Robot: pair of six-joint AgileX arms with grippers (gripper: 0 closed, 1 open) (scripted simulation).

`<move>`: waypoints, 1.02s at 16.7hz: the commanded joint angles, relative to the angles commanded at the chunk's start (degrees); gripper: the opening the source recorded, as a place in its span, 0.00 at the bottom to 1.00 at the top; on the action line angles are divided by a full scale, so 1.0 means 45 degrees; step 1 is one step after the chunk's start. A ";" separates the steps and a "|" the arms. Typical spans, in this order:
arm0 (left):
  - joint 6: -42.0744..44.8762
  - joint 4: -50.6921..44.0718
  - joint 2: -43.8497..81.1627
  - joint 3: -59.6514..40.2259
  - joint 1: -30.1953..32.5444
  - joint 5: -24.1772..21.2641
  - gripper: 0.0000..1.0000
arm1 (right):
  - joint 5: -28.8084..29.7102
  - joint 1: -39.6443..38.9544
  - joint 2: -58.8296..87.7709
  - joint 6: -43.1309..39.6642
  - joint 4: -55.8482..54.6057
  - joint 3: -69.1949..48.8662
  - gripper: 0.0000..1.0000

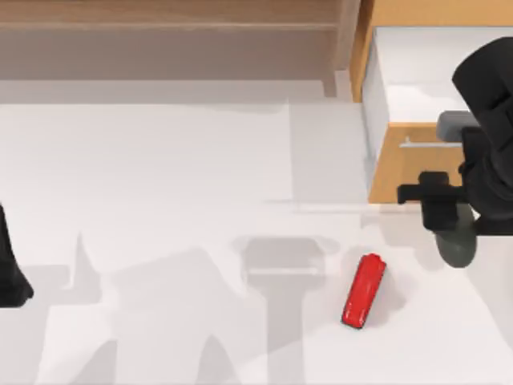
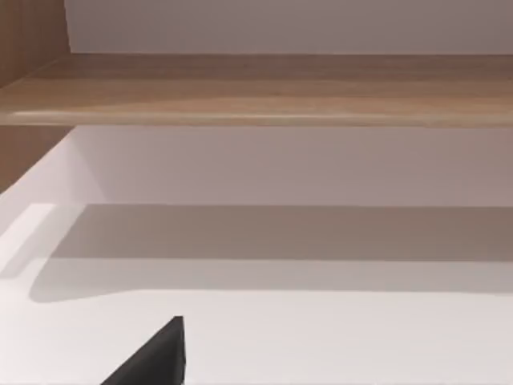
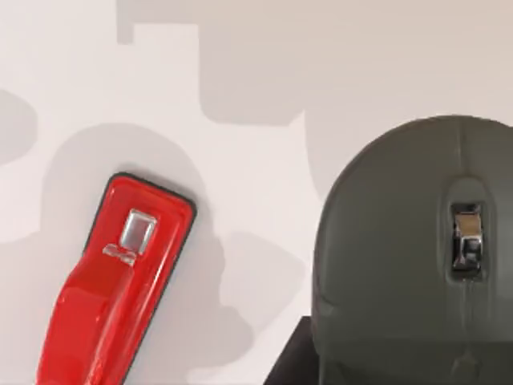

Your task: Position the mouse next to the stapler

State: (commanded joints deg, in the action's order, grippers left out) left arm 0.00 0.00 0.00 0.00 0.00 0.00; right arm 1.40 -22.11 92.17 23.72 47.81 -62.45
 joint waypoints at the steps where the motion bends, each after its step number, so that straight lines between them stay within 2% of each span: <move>1: 0.0000 0.0000 0.0000 0.0000 0.0000 0.0000 1.00 | 0.0021 -0.0015 0.0118 0.0011 -0.0177 0.0454 0.00; 5: 0.0000 0.0000 0.0000 0.0000 0.0000 0.0000 1.00 | 0.0085 -0.0006 0.0528 -0.0016 -0.0607 0.1516 0.00; 17: 0.0000 0.0000 0.0000 0.0000 0.0000 0.0000 1.00 | 0.0071 0.0041 0.0422 -0.0020 -0.0818 0.1485 0.00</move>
State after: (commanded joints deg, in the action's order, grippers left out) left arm 0.00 0.00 0.00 0.00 0.00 0.00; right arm 1.72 -21.93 94.07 23.63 44.13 -55.76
